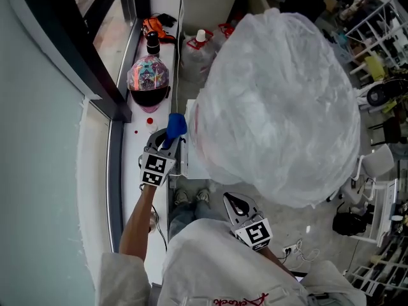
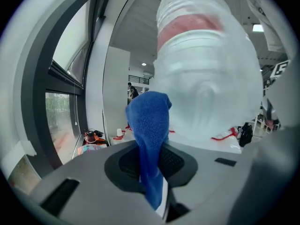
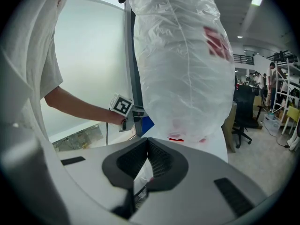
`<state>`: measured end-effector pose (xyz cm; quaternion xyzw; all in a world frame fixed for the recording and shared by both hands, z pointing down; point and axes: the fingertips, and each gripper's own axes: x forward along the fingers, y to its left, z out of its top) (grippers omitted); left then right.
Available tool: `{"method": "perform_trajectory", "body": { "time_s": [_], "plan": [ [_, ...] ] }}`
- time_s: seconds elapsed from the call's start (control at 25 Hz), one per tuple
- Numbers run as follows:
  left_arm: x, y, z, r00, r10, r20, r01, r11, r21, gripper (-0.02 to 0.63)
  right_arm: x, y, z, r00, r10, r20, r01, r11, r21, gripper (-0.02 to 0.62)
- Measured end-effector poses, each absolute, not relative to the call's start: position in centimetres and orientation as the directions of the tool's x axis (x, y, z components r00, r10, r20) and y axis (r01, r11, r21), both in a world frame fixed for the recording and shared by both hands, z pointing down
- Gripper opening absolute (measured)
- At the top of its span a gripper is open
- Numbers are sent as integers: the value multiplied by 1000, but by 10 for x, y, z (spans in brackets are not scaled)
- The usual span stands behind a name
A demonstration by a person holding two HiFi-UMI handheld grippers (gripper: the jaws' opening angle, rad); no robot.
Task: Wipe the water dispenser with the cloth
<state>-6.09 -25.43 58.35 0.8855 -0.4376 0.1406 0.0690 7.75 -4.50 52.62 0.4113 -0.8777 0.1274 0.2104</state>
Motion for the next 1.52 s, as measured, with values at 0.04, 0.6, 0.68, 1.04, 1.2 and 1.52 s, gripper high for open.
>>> {"method": "perform_trajectory", "body": {
  "time_s": [0.04, 0.6, 0.68, 1.04, 1.2, 1.52],
  "plan": [
    [-59, -268, 580, 578, -756, 308, -793, -609, -8, 63, 78, -45, 526, -571, -668, 476, -776, 628, -50, 14],
    [-31, -345, 619, 571, -676, 467, -761, -649, -9, 63, 76, -46, 527, -552, -674, 491, -790, 611, -49, 15],
    [-29, -344, 623, 571, -664, 482, -753, -658, -15, 63, 77, -46, 527, -547, -676, 493, -794, 607, -49, 14],
    [-31, -317, 619, 612, -637, 468, -703, -709, -46, 63, 72, -50, 525, -551, -678, 487, -792, 608, -50, 15],
    [-33, -285, 624, 629, -643, 436, -709, -705, -16, 63, 68, -51, 524, -562, -672, 482, -781, 623, -43, 14],
    [-29, -180, 623, 679, -620, 394, -682, -731, 25, 63, 65, -48, 525, -570, -666, 480, -774, 632, -43, 15]
  ]
}}
